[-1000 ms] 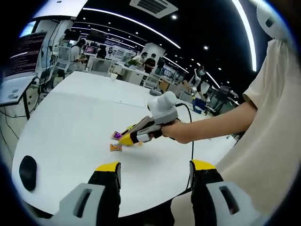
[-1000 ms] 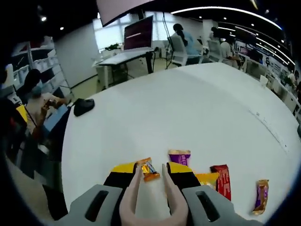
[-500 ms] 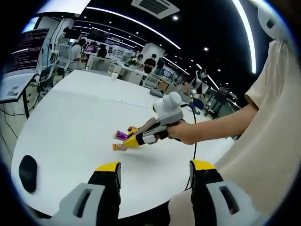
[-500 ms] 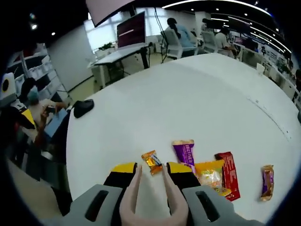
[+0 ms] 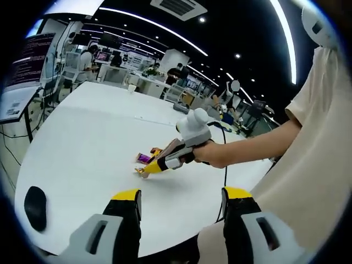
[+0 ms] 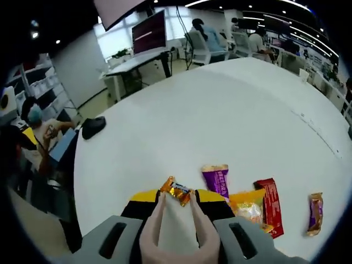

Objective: Place the target food into the container with the food tongs after gripping and lifting it, then release it inside without dropping or visibly crushing the food.

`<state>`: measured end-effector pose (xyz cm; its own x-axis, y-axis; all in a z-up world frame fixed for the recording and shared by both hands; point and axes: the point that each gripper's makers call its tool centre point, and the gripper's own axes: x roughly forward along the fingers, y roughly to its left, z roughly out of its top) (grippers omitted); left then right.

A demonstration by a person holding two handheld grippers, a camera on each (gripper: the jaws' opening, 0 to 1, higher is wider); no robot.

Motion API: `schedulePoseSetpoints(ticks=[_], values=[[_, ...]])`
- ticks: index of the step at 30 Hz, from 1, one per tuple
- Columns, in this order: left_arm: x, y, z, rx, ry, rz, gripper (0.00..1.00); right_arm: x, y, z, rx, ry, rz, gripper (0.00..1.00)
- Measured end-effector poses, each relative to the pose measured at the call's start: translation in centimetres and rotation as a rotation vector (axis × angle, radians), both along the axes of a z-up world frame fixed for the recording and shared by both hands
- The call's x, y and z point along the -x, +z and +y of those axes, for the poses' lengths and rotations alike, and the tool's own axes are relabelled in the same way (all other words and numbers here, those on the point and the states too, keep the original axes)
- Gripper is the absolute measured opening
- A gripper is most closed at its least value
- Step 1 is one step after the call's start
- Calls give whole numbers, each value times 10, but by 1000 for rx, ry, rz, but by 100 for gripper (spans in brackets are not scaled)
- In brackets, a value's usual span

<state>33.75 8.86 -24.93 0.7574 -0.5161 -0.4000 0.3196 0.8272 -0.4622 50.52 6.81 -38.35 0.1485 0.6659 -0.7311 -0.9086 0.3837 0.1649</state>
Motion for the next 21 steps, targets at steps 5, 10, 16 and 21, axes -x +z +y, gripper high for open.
schedulePoseSetpoints(ticks=[5, 10, 16, 21], values=[[0, 0, 4, 2, 3, -2, 59, -1, 5, 9, -6, 4, -16, 24], [-1, 1, 5, 2, 0, -8, 59, -2, 6, 12, -8, -23, -36, 25], [1, 1, 9, -2, 9, -6, 59, -6, 4, 17, -6, -62, -48, 25], [3, 1, 10, -3, 19, -2, 59, -1, 0, 20, 43, -4, -99, 24]])
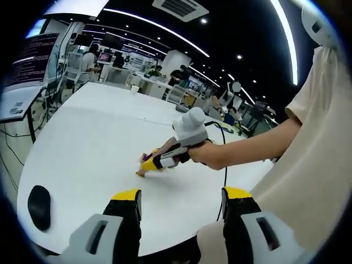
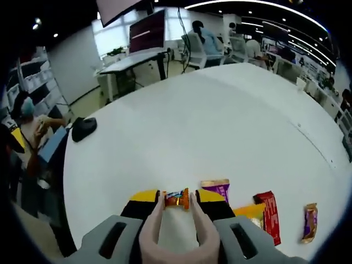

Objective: Place the target food into the container with the food tongs after gripping and lifting it, then release it inside without dropping or visibly crushing the food.

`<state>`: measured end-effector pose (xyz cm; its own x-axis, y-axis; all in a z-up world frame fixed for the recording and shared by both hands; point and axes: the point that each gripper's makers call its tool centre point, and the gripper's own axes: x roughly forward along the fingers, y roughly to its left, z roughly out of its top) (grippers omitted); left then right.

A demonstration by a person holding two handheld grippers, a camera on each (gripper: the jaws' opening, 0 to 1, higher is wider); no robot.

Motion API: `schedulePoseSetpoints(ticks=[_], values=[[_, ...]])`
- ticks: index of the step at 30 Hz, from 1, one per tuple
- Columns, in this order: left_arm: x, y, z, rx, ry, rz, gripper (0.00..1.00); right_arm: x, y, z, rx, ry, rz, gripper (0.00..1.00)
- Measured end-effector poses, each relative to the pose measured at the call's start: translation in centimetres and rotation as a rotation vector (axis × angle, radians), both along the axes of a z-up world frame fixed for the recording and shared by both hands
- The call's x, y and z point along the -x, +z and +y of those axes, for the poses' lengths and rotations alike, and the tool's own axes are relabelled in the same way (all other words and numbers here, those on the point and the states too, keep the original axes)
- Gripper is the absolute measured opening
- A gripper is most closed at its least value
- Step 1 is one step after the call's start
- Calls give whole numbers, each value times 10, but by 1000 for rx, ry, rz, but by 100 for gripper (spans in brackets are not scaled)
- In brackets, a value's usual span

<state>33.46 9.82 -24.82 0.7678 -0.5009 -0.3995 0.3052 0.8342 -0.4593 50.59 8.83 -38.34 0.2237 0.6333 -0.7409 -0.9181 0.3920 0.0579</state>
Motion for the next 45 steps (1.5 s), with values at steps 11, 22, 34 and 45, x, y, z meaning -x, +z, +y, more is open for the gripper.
schedulePoseSetpoints(ticks=[11, 22, 34, 45], values=[[0, 1, 0, 1, 9, -2, 59, 4, 3, -3, -13, 15, 15, 18], [3, 5, -6, -6, 8, -11, 59, -7, 29, -10, -84, -27, 16, 17], [-3, 18, -34, -29, -19, -42, 59, -28, 81, -43, -185, -85, -40, 17], [-11, 28, -75, -42, -84, -66, 59, -54, 122, -99, -254, -186, -99, 18]])
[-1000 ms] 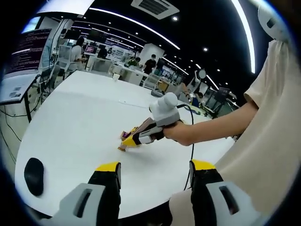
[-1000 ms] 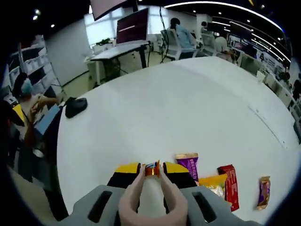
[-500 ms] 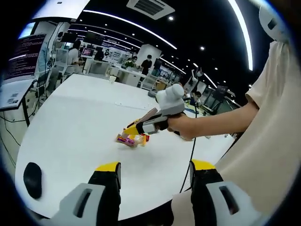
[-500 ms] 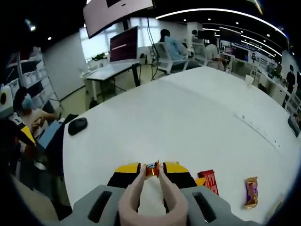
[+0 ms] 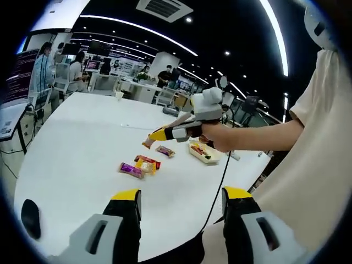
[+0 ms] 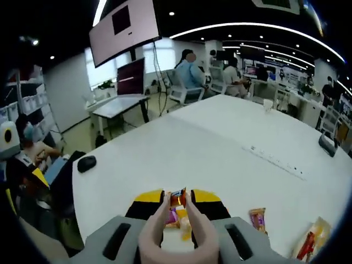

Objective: Place the target food into the container with the food tongs after gripping and lifting it, then release it inside without dropping or visibly crushing the food.

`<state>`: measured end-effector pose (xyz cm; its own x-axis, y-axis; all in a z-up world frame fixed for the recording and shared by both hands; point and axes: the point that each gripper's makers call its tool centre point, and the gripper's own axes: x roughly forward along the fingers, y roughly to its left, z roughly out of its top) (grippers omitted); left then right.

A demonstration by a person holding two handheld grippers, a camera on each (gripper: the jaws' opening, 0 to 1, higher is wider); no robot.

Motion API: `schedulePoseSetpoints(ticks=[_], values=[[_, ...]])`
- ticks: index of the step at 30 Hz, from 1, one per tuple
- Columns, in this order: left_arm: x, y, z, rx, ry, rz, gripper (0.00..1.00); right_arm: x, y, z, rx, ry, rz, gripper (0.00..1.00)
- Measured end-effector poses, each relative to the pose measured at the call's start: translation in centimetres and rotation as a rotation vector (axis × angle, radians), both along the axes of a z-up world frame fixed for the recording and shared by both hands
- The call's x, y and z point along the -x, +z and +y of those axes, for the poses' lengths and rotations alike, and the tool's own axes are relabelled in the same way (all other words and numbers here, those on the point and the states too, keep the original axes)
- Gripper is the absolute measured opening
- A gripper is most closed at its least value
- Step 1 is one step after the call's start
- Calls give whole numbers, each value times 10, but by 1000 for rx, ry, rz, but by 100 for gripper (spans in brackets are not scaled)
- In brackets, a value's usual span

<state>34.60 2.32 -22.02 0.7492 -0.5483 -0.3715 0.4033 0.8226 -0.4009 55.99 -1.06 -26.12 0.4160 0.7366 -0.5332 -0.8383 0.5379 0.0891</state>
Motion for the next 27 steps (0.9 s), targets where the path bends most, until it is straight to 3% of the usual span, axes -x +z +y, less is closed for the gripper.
schedulePoseSetpoints(ticks=[9, 19, 27], values=[[-12, 8, -28, -12, -60, -23, 59, -24, 28, -53, -51, -108, -28, 18], [-19, 14, -55, -18, -123, -39, 59, -35, 55, -87, -99, -177, -61, 18], [-22, 17, -70, -23, -145, -48, 59, -40, 62, -111, -106, -210, -76, 18]])
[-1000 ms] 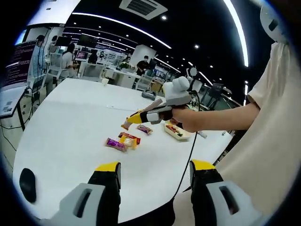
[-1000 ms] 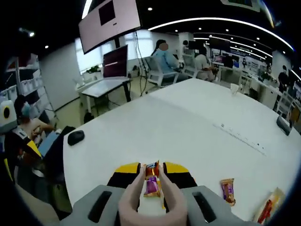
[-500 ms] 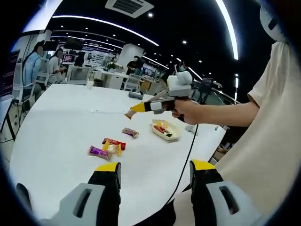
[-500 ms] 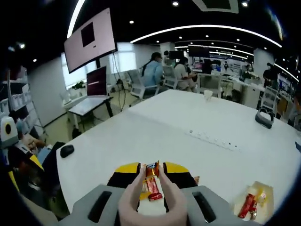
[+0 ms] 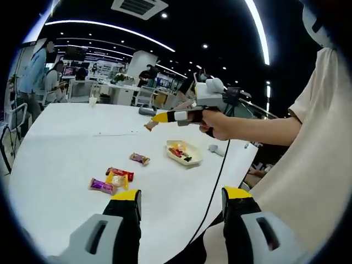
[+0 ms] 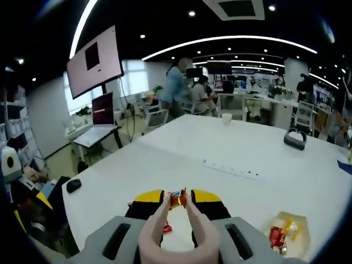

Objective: Place the target food into the container with the food tongs after gripping and lifting it, then release it inside without dropping or visibly crushing the food.

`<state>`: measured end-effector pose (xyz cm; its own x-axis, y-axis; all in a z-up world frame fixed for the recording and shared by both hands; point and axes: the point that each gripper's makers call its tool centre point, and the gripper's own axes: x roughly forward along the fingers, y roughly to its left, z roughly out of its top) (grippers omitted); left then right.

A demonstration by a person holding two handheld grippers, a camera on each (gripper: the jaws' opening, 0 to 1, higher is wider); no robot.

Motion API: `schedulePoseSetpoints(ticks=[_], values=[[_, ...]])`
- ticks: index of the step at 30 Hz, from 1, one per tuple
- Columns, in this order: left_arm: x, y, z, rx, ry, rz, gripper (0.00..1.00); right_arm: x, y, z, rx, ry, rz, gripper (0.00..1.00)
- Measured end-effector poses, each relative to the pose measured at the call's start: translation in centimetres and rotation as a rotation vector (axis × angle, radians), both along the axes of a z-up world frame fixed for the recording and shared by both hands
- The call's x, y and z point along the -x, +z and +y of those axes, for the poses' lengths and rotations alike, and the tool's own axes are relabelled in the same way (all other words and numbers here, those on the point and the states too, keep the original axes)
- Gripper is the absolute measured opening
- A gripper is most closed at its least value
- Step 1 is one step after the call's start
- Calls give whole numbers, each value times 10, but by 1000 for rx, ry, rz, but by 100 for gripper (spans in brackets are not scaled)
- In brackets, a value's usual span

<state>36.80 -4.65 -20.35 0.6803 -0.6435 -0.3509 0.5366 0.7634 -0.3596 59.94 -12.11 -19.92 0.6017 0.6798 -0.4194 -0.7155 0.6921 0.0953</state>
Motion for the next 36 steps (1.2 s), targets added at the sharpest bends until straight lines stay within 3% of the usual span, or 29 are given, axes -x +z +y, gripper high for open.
schedulePoseSetpoints(ticks=[17, 36], values=[[-7, 1, -19, -10, -34, 1, 59, -27, 9, -66, -12, -110, -18, 18], [-21, -1, -46, -5, -73, 7, 59, -57, 24, -154, -29, -269, -40, 18]])
